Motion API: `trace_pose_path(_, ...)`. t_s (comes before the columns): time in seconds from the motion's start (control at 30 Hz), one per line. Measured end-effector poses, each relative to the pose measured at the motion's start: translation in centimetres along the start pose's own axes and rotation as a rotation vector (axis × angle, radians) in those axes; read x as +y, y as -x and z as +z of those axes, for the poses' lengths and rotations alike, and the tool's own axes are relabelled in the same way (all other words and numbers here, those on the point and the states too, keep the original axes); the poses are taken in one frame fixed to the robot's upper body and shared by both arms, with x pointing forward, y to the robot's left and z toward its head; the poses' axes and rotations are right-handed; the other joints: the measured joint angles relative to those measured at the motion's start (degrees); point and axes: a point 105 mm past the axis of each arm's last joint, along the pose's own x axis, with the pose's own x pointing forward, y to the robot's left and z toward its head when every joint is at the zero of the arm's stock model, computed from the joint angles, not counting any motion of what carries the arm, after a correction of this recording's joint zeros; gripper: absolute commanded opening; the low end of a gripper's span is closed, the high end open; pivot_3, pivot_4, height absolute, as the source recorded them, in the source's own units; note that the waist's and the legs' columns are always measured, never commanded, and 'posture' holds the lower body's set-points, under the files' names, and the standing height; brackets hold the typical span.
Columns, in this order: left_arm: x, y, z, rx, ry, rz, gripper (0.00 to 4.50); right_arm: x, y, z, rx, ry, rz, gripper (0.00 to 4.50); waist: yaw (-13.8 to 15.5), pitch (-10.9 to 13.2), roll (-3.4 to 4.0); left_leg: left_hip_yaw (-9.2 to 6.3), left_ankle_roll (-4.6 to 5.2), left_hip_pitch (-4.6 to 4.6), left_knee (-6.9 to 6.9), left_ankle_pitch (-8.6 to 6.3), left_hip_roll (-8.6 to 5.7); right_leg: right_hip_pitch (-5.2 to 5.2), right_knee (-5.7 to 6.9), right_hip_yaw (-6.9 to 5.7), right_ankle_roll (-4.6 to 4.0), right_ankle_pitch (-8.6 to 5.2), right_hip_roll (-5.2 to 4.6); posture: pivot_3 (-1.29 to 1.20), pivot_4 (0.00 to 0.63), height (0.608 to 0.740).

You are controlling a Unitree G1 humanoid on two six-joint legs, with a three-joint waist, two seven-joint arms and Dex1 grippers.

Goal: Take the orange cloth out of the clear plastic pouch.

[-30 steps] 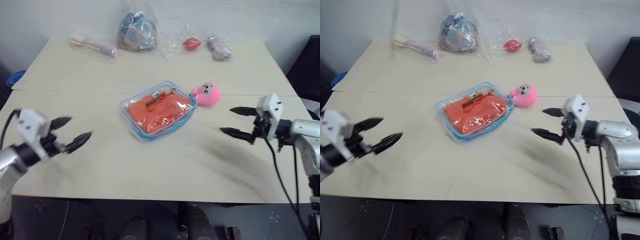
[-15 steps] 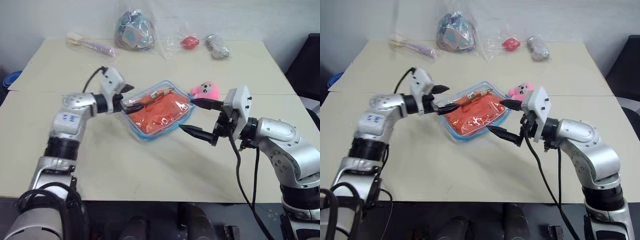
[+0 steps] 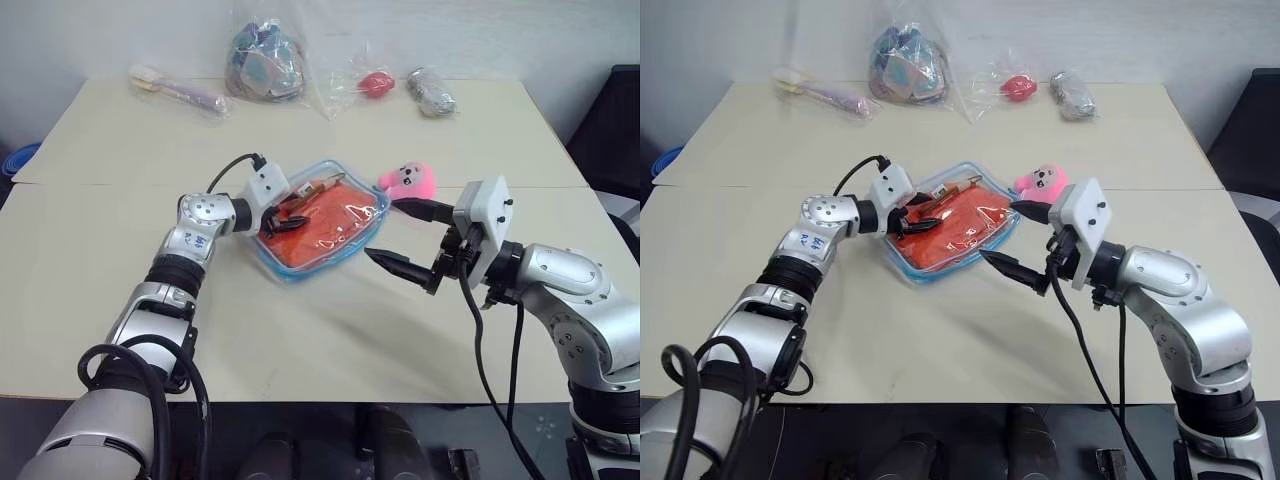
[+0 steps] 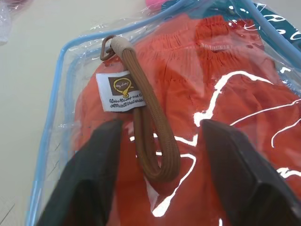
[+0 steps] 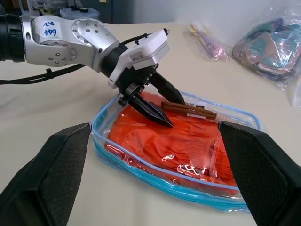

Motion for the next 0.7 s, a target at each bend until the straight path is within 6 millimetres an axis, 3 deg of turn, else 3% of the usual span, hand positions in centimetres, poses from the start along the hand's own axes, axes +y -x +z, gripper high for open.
trace_pose_path(0.17, 0.3, 0.2, 0.2, -0.017, 0.003, 0.017, 0.03, 0.0, 0.0, 0.0, 0.002, 0.002, 0.0, 4.5, 0.0, 0.0, 0.0, 0.0, 0.0, 0.0, 0.0, 0.0, 0.0, -0.01, 0.01, 0.0, 0.0, 0.0, -0.01, 0.0, 0.15, 0.74)
trace_pose_path(0.3, 1.4, 1.0, 1.3, -0.069, 0.0, 0.081, 0.03, 0.0, 0.0, 0.0, 0.0, 0.004, 0.006, 4.5, 0.0, 0.0, -0.01, -0.01, 0.01, -0.04, 0.01, 0.0, 0.0, -0.05, 0.02, 0.01, 0.0, 0.0, -0.03, 0.0, 0.15, 0.74)
trace_pose_path(0.4, 2.9, 3.1, 2.3, -0.134, 0.008, 0.182, 0.03, 0.2, -0.2, 0.2, -0.004, 0.01, 0.034, 4.5, -0.2, 0.0, 0.0, -0.02, 0.01, -0.04, 0.0, 0.0, 0.02, -0.09, 0.03, 0.03, 0.0, 0.0, -0.05, 0.0, 0.15, 0.74)
trace_pose_path(0.5, 4.0, 6.6, 1.6, -0.136, 0.033, 0.303, 0.03, 0.4, -0.4, 0.2, -0.004, 0.01, 0.076, 4.5, -0.8, 0.0, 0.0, -0.02, 0.0, 0.02, -0.04, 0.0, 0.07, -0.17, 0.07, 0.09, 0.0, 0.0, -0.04, 0.0, 0.15, 0.74)
trace_pose_path(0.7, 4.2, 17.5, -3.8, 0.021, 0.132, 0.639, 0.03, 0.3, -1.1, 0.7, -0.012, 0.017, 0.187, 4.5, -1.8, 0.0, 0.0, -0.39, -0.02, 0.09, -0.07, -0.01, 0.27, -0.22, 0.15, 0.18, -0.01, 0.0, -0.14, 0.0, 0.15, 0.74)
